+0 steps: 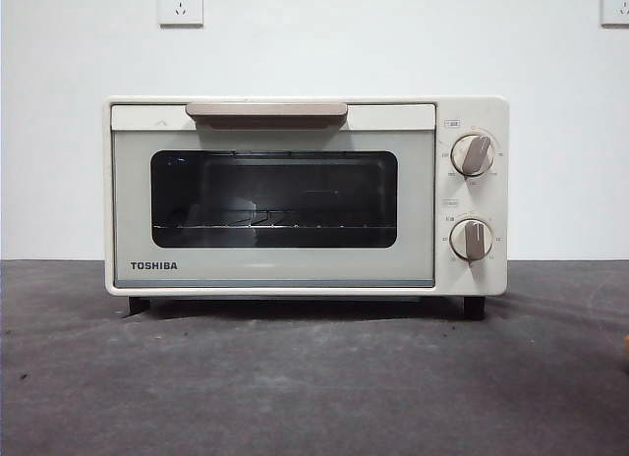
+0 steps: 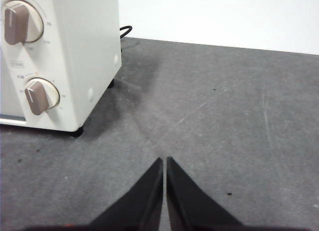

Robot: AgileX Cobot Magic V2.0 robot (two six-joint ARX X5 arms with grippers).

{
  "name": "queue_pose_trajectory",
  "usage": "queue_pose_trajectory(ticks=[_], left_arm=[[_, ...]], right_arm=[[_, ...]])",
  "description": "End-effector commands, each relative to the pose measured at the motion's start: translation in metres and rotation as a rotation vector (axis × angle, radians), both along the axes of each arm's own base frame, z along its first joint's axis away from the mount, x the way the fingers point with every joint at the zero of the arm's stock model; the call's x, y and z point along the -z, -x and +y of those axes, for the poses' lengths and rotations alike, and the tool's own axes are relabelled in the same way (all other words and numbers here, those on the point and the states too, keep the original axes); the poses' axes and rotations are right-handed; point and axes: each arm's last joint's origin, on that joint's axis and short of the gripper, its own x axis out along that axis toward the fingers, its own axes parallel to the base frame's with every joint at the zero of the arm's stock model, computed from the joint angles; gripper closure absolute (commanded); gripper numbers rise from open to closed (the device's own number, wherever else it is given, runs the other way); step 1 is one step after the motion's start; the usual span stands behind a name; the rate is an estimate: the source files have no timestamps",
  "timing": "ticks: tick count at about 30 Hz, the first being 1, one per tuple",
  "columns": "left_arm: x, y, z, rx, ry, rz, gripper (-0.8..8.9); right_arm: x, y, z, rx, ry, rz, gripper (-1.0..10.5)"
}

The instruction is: The left arm flap open the oven, the right arm pick bread and place it into oven, the left arm flap close the oven

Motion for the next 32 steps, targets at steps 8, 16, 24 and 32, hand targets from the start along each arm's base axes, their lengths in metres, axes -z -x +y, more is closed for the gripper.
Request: queue_pose_trajectory(ticks=[8,16,24,32], left_arm=[[-0.002,0.000,0.000,-0.007,0.090,-0.011,7.96],[-0.052,0.000,0.000,-0.041,0.239,-0.090,7.96],[-0.129,-0.009,-0.002,0.000,0.279,-0.061,7.96],[-0.186,-0.029,-0.011,0.242,0.303,0.016,7.96]], right_arm=[[-0.007,0.001,0.003,-0.044,-0.358,0.016,9.4],[-0.053,0.011,0.002,-0.054,-0.496,-0.083,9.4],[-0.112,0.024,0.004,-0.132,-0.489,-0.063,9.4],[-0.160,0.027,0.008,-0.274,-0.342,0.043,9.4]])
